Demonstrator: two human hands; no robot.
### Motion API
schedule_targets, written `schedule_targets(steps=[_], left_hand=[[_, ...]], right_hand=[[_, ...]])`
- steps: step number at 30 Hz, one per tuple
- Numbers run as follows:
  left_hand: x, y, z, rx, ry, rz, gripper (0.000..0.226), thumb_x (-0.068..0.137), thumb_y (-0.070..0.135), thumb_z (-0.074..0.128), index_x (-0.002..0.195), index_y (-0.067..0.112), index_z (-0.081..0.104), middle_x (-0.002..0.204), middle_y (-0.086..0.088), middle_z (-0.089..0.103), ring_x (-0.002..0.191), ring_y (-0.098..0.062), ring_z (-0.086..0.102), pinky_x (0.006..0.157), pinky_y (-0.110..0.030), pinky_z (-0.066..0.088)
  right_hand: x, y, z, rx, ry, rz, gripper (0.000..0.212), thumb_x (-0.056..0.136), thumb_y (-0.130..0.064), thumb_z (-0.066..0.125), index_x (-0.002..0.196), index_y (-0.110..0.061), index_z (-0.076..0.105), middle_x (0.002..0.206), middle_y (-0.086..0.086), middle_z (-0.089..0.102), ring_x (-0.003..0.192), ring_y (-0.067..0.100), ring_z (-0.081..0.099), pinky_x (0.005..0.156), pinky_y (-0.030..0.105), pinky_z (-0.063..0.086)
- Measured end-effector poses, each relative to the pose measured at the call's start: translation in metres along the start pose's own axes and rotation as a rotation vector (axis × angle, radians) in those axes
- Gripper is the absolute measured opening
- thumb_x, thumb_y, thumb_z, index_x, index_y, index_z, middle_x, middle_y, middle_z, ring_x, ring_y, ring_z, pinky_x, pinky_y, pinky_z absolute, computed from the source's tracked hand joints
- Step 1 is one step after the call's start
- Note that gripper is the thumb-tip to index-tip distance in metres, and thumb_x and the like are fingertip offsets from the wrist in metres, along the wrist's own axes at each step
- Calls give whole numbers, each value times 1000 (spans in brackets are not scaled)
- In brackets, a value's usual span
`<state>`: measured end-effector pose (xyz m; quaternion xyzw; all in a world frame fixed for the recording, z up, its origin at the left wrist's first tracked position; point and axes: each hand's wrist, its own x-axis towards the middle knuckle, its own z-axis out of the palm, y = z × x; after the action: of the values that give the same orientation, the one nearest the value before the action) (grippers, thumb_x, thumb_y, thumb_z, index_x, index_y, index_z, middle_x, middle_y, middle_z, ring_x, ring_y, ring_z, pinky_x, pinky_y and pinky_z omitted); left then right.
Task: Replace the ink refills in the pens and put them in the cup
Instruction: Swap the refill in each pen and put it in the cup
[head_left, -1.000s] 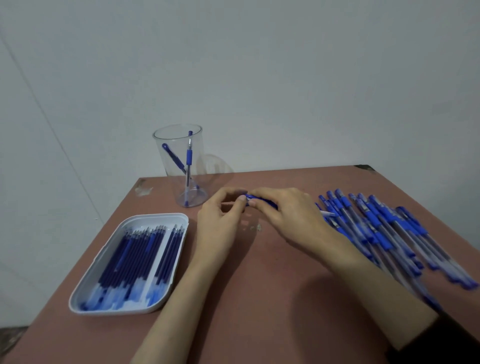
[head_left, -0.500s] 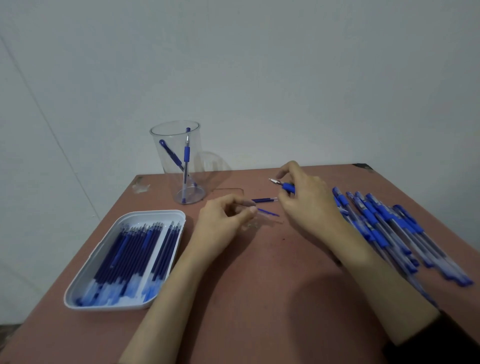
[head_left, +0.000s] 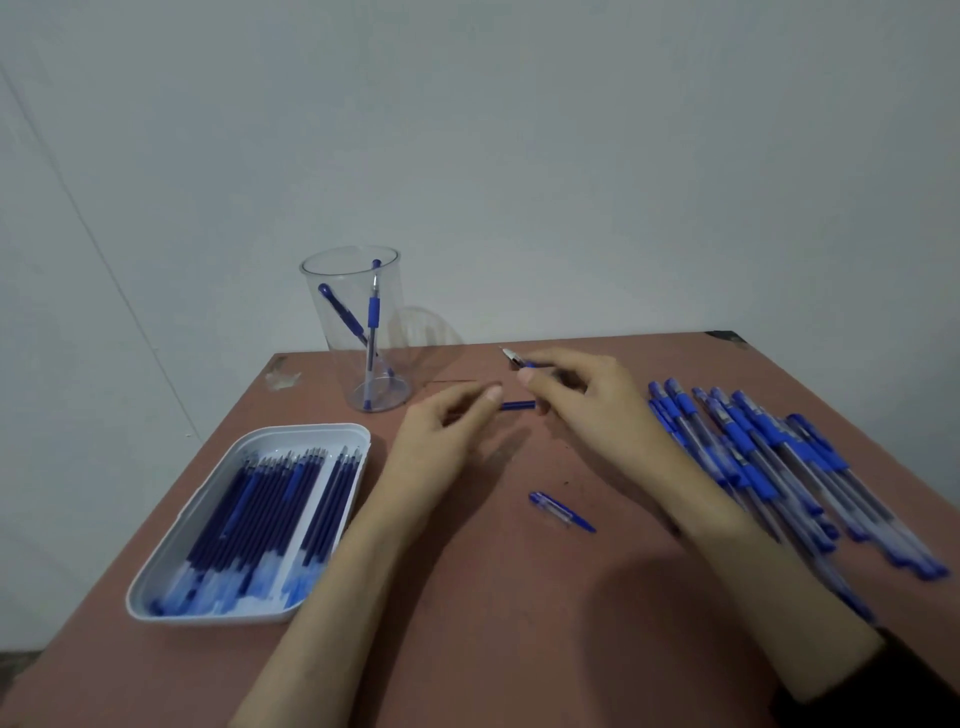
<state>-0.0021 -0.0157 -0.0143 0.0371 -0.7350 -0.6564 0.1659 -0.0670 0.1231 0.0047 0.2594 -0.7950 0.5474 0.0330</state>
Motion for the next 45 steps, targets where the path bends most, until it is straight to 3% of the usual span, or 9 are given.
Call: schedule_targets(steps=[2,4,9,17,22,31,35,42,45], left_hand=[[3,2,0,-229,-43,-34,22,96,28,53,104,19,71,93,-2,73,97,-17,63,83,-26,45],[1,3,2,-413,-116,-11,27,97,28,51,103,10,70,83,-17,67,88,-35,60,84,-39,43],[-1,10,2,-543,-92,6,23,85,19,54,80,14,76,63,-7,62,61,-14,65,64,-21,52],[6,5,-3,-638,22,-29,30,68,16,68,96,10,58,82,-4,72,70,-17,67,65,-26,56],[6,9,-6,-669,24,-49,45,80,6,62,123,12,53,107,-11,72,94,-20,70,88,-32,54],[5,5,-5,-545,81,-16,34,79,0,65,110,14,62,100,-8,74,94,-19,70,85,-27,56],[3,3,-5,-379,175,-28,25,82,7,68,106,15,68,89,1,75,80,-5,68,72,-17,50],[5,-1,-2,-183,243,-60,3,83,19,70,85,19,72,66,13,68,60,4,56,62,-15,46],[7,-3,-5,-173,311,-89,13,83,25,70,75,15,71,60,12,62,57,0,51,59,-17,47]], right_hand=[[-1,-6,5,351,-112,162,17,95,-17,54,96,-8,69,58,4,55,46,10,39,44,22,26],[-3,-11,8,587,-234,270,23,95,-15,50,98,4,63,58,9,53,44,11,34,43,25,19],[-8,-10,13,758,-416,319,24,80,-27,58,87,-6,66,57,6,51,39,7,31,36,16,23],[-10,-9,21,521,-224,191,13,85,-14,68,74,-20,69,57,2,57,43,8,39,40,18,27],[-7,-6,17,415,-91,213,7,85,-20,70,78,-21,69,58,0,59,45,10,40,42,21,26],[-6,-5,9,249,-114,132,2,82,-20,73,81,-19,71,61,2,62,48,10,46,46,22,34],[-8,-6,9,73,-73,11,3,82,-19,73,80,-21,72,64,8,63,48,4,48,48,13,38],[-9,0,10,-294,25,-168,9,80,-25,74,79,-30,67,66,-12,64,62,2,55,56,13,39],[-6,2,6,-415,35,-202,8,79,-23,73,81,-27,67,65,-16,59,63,-2,53,59,17,37]])
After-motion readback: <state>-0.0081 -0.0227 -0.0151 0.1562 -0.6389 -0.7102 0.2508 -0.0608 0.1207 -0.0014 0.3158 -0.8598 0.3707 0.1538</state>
